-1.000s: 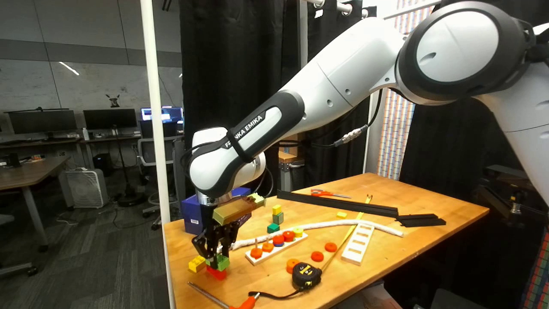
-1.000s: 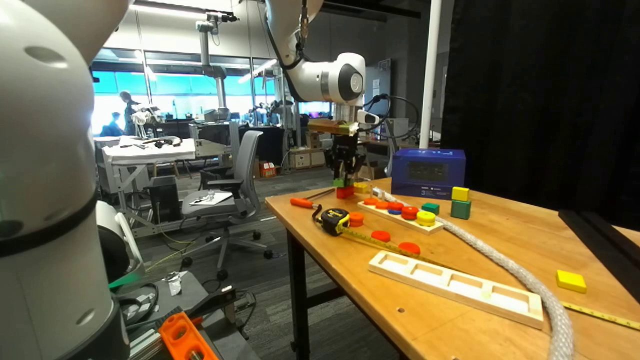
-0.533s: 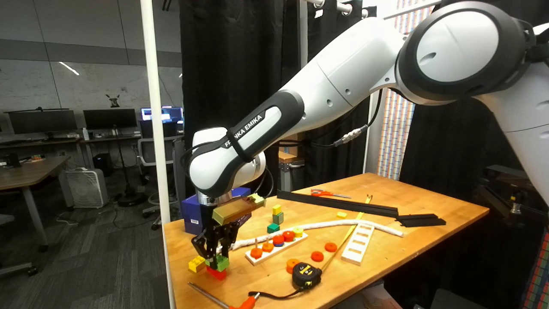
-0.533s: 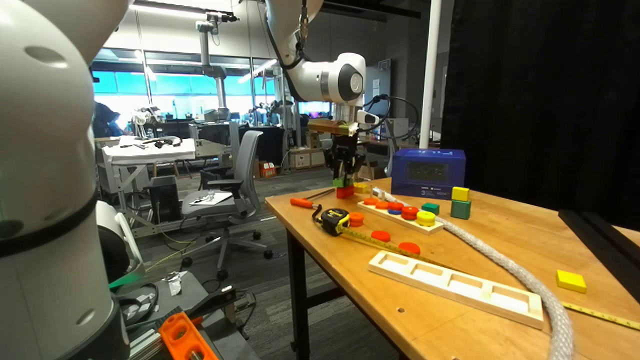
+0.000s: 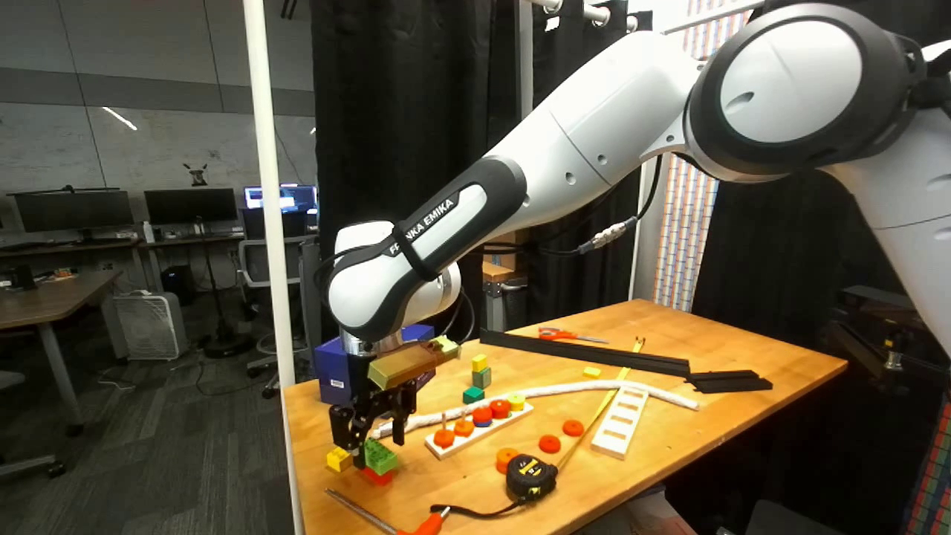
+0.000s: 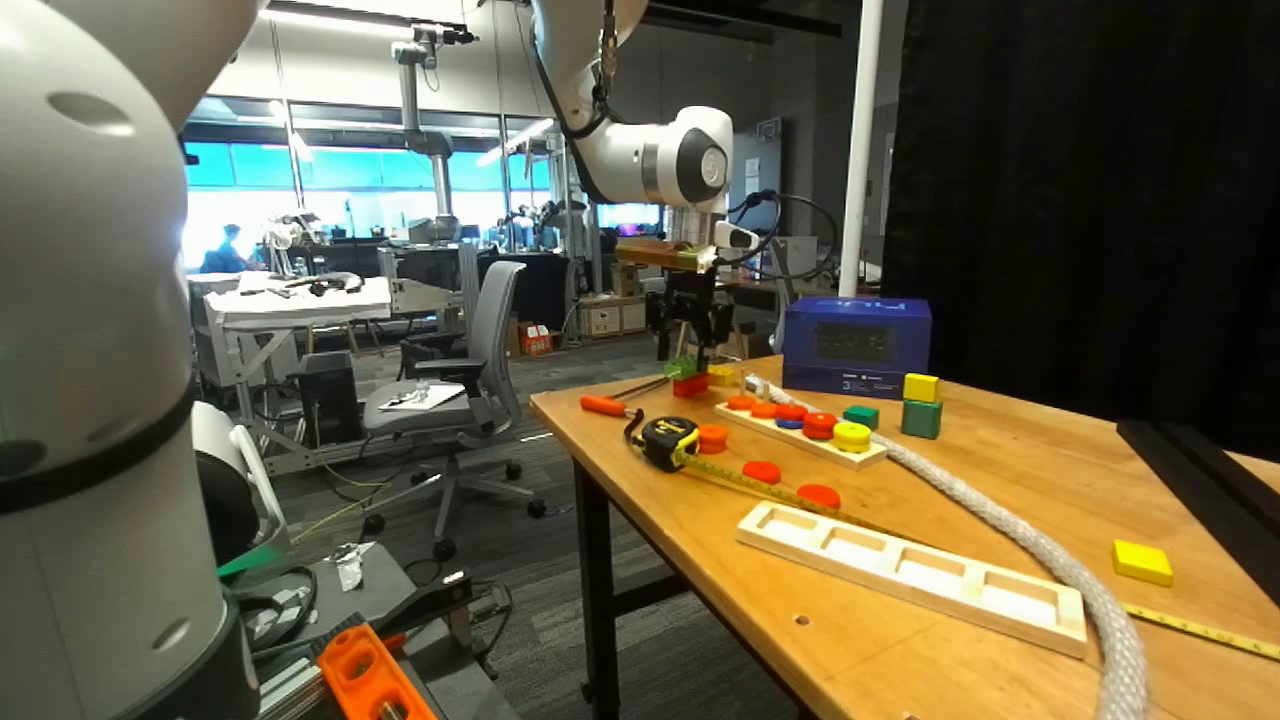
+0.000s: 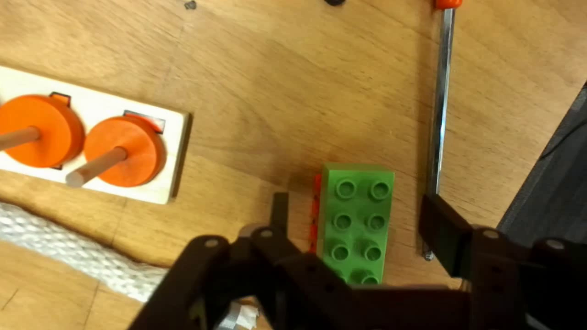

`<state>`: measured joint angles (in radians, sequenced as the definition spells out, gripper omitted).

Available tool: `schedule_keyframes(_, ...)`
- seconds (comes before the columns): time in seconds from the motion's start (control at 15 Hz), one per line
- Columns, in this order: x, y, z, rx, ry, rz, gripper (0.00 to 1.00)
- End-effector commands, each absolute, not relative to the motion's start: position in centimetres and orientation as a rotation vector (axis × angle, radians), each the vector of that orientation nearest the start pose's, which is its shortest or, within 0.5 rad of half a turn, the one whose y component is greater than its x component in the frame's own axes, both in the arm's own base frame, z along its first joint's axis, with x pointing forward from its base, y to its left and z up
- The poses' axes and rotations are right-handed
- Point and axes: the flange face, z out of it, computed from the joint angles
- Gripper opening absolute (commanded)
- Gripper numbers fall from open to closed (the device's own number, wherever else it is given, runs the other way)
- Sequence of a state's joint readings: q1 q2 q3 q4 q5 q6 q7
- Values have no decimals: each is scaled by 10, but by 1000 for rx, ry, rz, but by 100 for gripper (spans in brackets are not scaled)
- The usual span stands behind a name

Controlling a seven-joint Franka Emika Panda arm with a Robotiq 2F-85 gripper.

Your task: Put the green block on the orange block

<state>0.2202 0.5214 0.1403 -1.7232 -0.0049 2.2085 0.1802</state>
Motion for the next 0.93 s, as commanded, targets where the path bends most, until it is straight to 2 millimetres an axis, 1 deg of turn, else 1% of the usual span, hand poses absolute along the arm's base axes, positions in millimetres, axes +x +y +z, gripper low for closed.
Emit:
schedule_keyframes(0.0,627,224,289,-3051,-232,63,100)
schedule_keyframes(0.13,627,226,293,-3056,-224,62,100)
schedule_keyframes(0.2,624,230,300,-3070,-227,49,100)
schedule_keyframes(0.27,623,232,304,-3076,-230,45,100)
schedule_keyframes(0.33,617,236,312,-3092,-236,24,100)
schedule_keyframes(0.4,614,238,317,-3100,-240,14,100)
schedule_keyframes(0.53,601,242,335,-3136,-251,-18,100)
schedule_keyframes(0.67,583,242,353,-3202,-243,-57,100)
schedule_keyframes(0.87,548,231,381,-3327,-174,-114,100)
